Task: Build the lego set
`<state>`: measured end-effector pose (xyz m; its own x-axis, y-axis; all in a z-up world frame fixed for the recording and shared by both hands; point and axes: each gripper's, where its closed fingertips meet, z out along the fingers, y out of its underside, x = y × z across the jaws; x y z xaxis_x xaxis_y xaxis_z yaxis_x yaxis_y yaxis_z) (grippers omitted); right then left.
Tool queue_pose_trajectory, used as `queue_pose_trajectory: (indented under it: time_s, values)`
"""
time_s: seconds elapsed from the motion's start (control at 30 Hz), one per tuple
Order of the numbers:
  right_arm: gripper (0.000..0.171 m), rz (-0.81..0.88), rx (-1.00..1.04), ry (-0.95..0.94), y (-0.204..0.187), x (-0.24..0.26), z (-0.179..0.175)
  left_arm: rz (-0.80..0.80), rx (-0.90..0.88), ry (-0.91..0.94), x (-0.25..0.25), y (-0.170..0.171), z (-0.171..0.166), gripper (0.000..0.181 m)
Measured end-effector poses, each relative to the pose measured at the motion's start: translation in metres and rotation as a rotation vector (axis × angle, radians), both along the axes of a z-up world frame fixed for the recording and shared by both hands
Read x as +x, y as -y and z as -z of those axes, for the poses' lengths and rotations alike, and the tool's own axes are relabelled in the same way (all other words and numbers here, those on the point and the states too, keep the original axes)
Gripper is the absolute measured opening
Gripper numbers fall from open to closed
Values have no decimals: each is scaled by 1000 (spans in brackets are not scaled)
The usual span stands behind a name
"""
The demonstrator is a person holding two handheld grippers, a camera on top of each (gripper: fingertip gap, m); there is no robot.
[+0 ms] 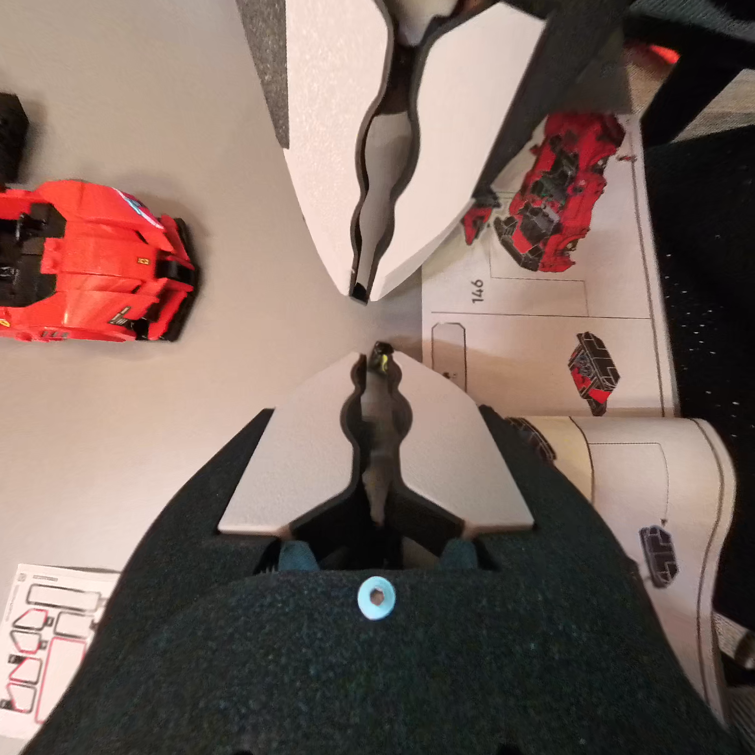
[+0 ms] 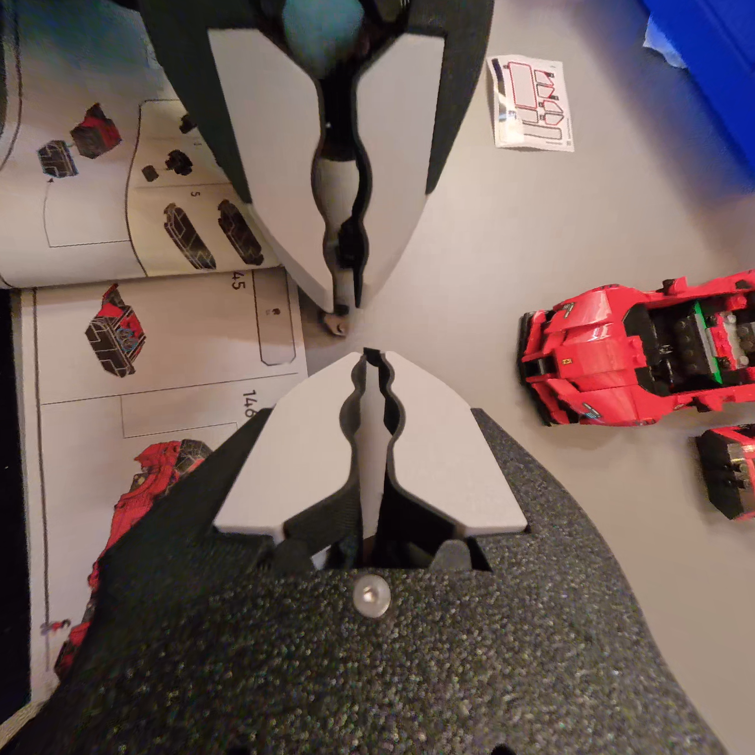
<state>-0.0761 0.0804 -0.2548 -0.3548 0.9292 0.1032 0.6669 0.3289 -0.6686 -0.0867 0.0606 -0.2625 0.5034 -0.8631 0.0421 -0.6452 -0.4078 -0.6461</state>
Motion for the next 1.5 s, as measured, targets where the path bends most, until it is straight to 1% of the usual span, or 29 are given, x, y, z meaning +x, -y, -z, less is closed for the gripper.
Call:
queue_pose_trajectory:
  time_s: [0.1,0.27,0.43,0.53,0.6,0.67,0.87,1.0,1.37,1.5]
  values:
    - [6,5,-17,15,-3,-2,3,-6,23,22,-7,0,-12,11]
    - [6,-29,-46,43,9,-6,10,-118,68,34,-43,1,-31,10]
    - [6,-71,-78,88,25,-5,12,-245,70,-5,-79,13,-26,9]
    - [6,-82,-65,79,31,-11,14,-245,41,25,-77,24,-17,12]
    - [6,-88,-61,80,33,-15,16,-238,30,15,-75,28,-9,17]
    - [6,-75,-59,75,33,-19,16,-238,19,9,-73,29,-2,26]
    - [6,-9,-64,45,26,-31,17,-229,17,26,-66,24,4,31]
    - [6,0,-65,37,22,-36,17,-224,20,40,-65,22,5,31]
    - [6,-91,-62,27,23,-41,16,-197,17,58,-56,20,11,26]
    - [6,-92,-65,0,20,-41,10,-202,19,62,-54,19,10,25]
